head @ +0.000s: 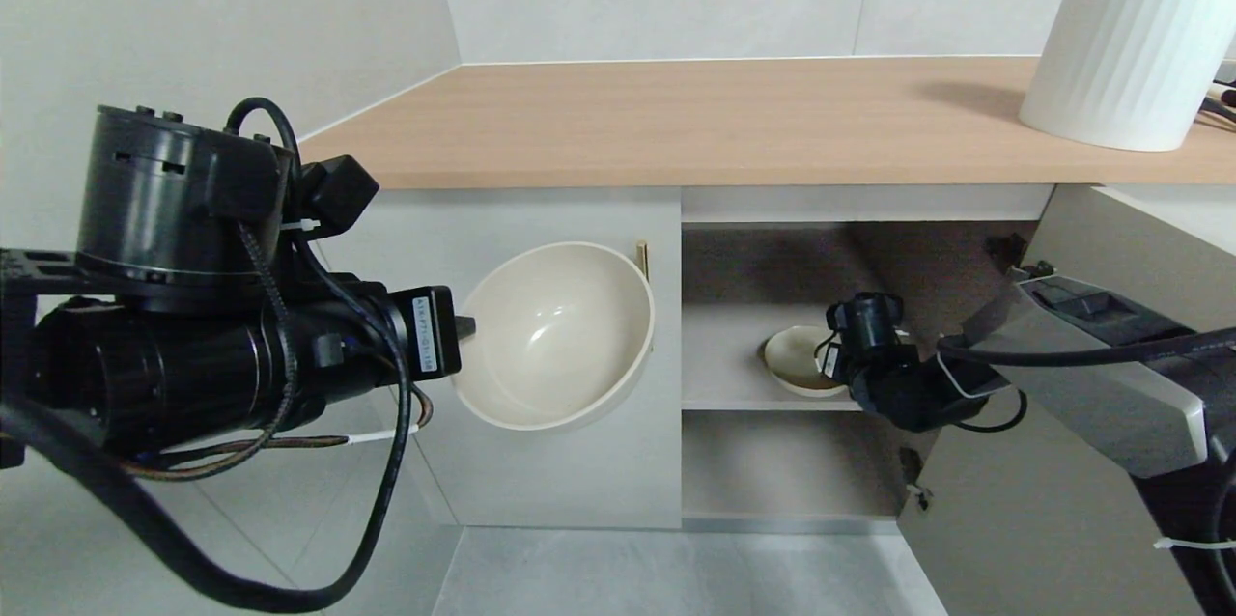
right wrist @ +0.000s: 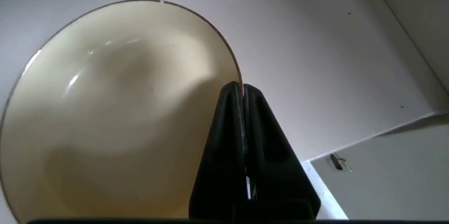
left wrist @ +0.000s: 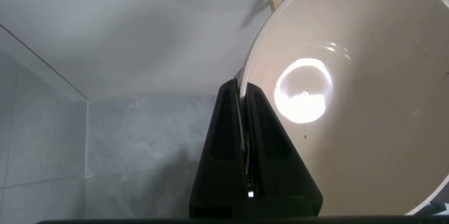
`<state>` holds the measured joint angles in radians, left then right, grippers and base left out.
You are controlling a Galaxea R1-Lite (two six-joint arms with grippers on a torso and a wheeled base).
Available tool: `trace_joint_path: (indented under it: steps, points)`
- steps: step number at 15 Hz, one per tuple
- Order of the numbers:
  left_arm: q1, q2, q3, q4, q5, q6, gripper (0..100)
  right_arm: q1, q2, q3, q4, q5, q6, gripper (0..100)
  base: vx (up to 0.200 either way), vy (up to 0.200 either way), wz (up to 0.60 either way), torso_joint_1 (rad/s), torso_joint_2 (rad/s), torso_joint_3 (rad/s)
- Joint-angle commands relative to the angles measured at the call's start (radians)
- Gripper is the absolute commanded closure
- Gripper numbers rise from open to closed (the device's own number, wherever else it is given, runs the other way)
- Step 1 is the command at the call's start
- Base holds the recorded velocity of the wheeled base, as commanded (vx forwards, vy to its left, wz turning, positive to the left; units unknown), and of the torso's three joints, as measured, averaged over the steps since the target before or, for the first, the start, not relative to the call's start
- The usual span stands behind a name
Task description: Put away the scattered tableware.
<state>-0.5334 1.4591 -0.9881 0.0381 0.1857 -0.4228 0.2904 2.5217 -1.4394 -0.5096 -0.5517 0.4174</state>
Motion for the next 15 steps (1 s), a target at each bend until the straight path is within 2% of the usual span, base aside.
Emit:
trace_joint_path:
  steps: [1, 5, 6, 11, 15]
  points:
    - [0.0, 0.0, 0.0, 0.0, 0.0, -0.001, 100, 0.001, 0.016, -0.019, 0.0, -0.004, 0.0, 100, 0.0, 0.0, 0.0, 0.0, 0.0, 0.0]
    - [0.0, 0.001, 0.0, 0.0, 0.001, -0.001, 100, -0.001, 0.017, -0.035, 0.0, -0.007, 0.001, 100, 0.0, 0.0, 0.0, 0.0, 0.0, 0.0]
    - [0.0, 0.0, 0.0, 0.0, 0.001, -0.001, 100, 0.001, 0.017, -0.038, 0.0, -0.008, 0.003, 0, 0.0, 0.0, 0.0, 0.0, 0.0, 0.0]
    - [0.0, 0.001, 0.0, -0.001, 0.0, -0.001, 100, 0.001, -0.009, -0.027, 0.002, -0.007, 0.027, 0, 0.0, 0.0, 0.0, 0.0, 0.0, 0.0]
    - [-0.01, 0.032, 0.008, -0.003, 0.0, 0.006, 100, 0.026, -0.224, 0.165, 0.009, 0.036, 0.032, 0, 0.0, 0.0, 0.0, 0.0, 0.0, 0.0]
